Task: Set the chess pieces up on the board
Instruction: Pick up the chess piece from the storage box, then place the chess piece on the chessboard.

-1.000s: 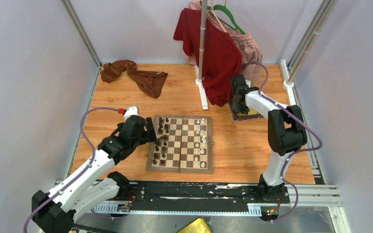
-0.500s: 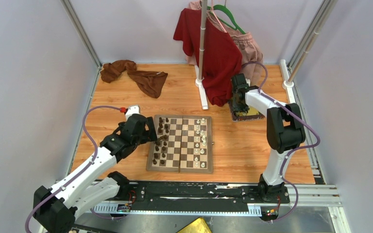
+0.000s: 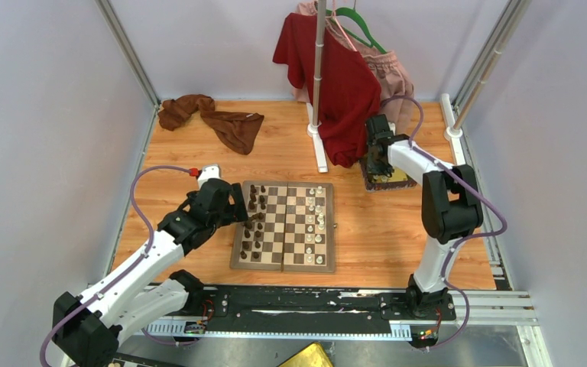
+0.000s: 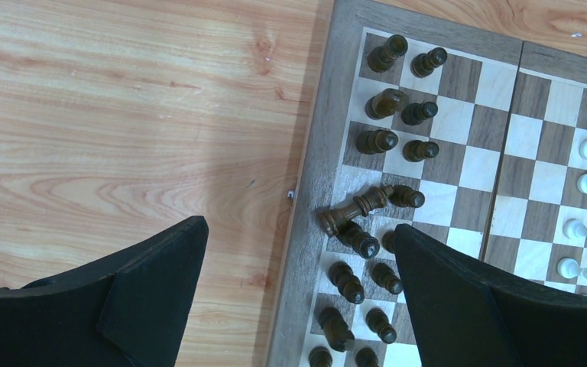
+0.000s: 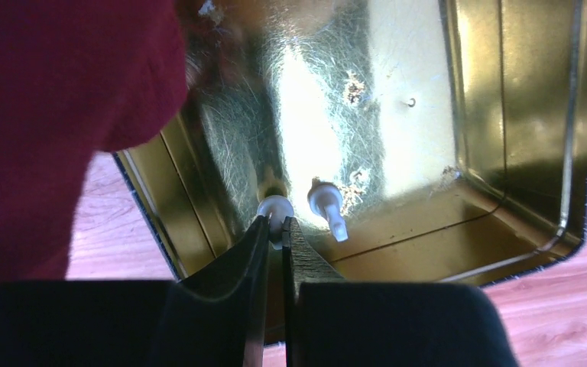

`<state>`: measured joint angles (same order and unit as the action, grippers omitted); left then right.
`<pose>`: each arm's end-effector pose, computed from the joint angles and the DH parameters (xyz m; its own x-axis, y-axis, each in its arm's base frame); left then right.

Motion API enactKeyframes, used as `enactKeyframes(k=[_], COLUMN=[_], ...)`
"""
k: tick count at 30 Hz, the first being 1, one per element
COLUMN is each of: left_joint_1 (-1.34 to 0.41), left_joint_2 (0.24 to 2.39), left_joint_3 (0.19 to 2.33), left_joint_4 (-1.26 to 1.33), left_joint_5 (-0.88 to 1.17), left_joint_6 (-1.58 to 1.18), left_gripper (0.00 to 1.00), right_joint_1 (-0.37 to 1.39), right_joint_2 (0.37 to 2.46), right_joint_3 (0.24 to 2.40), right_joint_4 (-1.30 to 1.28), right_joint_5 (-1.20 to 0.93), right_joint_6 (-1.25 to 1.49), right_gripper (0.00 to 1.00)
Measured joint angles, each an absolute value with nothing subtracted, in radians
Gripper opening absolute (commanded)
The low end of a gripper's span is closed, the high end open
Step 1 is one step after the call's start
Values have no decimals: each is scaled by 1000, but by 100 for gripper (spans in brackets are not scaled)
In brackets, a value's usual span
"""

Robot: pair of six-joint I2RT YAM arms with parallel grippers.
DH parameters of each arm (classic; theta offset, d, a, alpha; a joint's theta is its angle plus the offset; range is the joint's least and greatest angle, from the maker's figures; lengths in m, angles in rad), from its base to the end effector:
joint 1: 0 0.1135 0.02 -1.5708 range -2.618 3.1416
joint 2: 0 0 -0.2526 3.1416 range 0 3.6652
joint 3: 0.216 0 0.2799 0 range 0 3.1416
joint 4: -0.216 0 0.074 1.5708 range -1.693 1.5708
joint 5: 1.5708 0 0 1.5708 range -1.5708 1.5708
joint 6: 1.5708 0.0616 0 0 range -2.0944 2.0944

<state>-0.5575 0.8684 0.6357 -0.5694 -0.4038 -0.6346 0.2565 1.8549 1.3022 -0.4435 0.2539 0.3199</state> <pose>0.2059 -0.0998 0.2077 -0.6422 -0.2420 -0.7273 -0.1565 0.9703 -0.1847 0.4175 0.0935 0.1513 -0.8064 0.1032 -0.5822 0.1476 0.9886 -0.0292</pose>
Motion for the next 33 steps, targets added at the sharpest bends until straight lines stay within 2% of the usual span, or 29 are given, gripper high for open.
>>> enactKeyframes(k=[16,24,33], left_joint_1=[-556,-550,-545], left_joint_2=[853,832,821], left_joint_3=[658,668,668], left_joint_4=[-572,-590,-604], left_joint_5=[-388,-388,-388], left_joint_6=[-633,-619,-616], left_gripper=[100,100,100], right_joint_1=[300,490,666], right_joint_2=[1608,1520,1517], right_joint_3=[1317,1308,1285], right_joint_4=[-549,-603,-618], right_joint_5=[275,279,278], right_joint_6=[309,295,304], right_gripper=[0,0,0])
